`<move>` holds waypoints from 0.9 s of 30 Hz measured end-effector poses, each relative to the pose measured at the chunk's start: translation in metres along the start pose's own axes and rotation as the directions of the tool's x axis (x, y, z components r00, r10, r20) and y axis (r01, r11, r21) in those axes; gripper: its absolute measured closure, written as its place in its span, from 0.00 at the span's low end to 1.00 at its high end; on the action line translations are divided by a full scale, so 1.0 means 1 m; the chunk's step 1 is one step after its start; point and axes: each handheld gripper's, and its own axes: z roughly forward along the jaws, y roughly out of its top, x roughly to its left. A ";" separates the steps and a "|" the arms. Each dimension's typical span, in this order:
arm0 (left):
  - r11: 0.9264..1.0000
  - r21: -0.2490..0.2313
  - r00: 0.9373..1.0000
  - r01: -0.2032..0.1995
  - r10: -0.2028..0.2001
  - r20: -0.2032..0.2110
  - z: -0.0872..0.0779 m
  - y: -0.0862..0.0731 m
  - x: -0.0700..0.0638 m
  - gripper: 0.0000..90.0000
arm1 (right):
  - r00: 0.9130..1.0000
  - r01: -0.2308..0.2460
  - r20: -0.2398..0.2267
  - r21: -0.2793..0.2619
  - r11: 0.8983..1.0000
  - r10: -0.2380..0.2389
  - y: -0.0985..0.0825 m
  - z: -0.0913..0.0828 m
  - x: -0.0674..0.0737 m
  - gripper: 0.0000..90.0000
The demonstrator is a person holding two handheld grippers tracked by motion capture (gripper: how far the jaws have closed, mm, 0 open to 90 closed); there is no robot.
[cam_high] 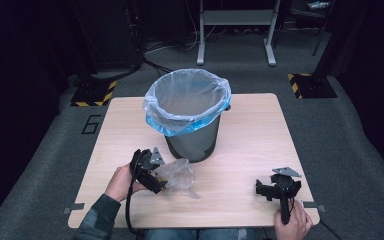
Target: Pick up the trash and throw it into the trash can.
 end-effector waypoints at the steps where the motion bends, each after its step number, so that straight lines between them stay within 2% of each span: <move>1: 1.000 0.002 1.000 0.000 0.000 0.004 0.003 0.001 0.000 0.01 | 1.000 0.000 0.000 0.000 1.000 0.000 0.000 0.000 0.000 0.00; 2: 1.000 0.012 1.000 -0.008 0.008 0.018 0.011 0.004 -0.001 0.02 | 1.000 0.000 0.000 0.000 1.000 0.000 0.000 0.000 0.000 0.00; 4: 1.000 0.014 1.000 -0.010 0.010 0.026 0.015 0.006 -0.002 0.02 | 1.000 0.000 -0.001 0.000 1.000 0.000 0.000 0.000 0.000 0.00; 8: 1.000 0.015 0.998 0.004 -0.005 0.055 0.034 0.009 -0.001 0.04 | 1.000 0.000 -0.001 0.000 1.000 0.000 0.000 0.000 0.000 0.00; 9: 1.000 0.015 0.998 0.004 -0.005 0.055 0.034 0.009 -0.001 0.04 | 1.000 0.001 -0.001 0.000 1.000 -0.001 0.000 0.000 0.000 0.00; 10: 1.000 0.026 0.998 0.007 -0.009 0.067 0.043 0.010 -0.001 0.04 | 1.000 0.000 -0.001 0.000 1.000 0.000 0.000 0.000 0.000 0.00; 12: 1.000 0.028 0.997 0.009 -0.011 0.073 0.047 0.010 -0.001 0.04 | 1.000 0.000 -0.001 0.000 1.000 0.000 0.000 0.000 0.000 0.00; 13: 0.999 0.033 0.996 0.010 -0.013 0.084 0.055 0.011 0.000 0.05 | 1.000 0.000 -0.001 0.000 1.000 0.000 0.000 0.000 0.000 0.00; 14: 0.999 0.033 0.996 0.010 -0.013 0.084 0.055 0.011 0.000 0.06 | 1.000 0.000 -0.001 0.000 1.000 0.000 0.000 0.000 0.000 0.00; 15: 0.999 0.036 0.995 0.022 -0.025 0.093 0.061 0.011 0.000 0.06 | 1.000 0.000 -0.001 0.000 1.000 0.000 0.000 0.000 0.000 0.00; 20: 0.999 0.033 0.995 0.025 -0.028 0.097 0.070 0.011 0.002 0.12 | 1.000 0.001 -0.002 0.000 1.000 -0.001 0.000 0.000 0.000 0.00; 21: 0.999 0.026 0.993 0.043 -0.046 0.104 0.072 0.011 0.001 0.12 | 1.000 0.001 -0.002 0.000 1.000 -0.001 0.000 0.000 0.000 0.00; 27: 0.998 0.028 0.991 0.063 -0.066 0.117 0.079 0.008 0.002 0.19 | 1.000 0.001 -0.002 0.000 1.000 -0.001 0.000 0.000 0.000 0.00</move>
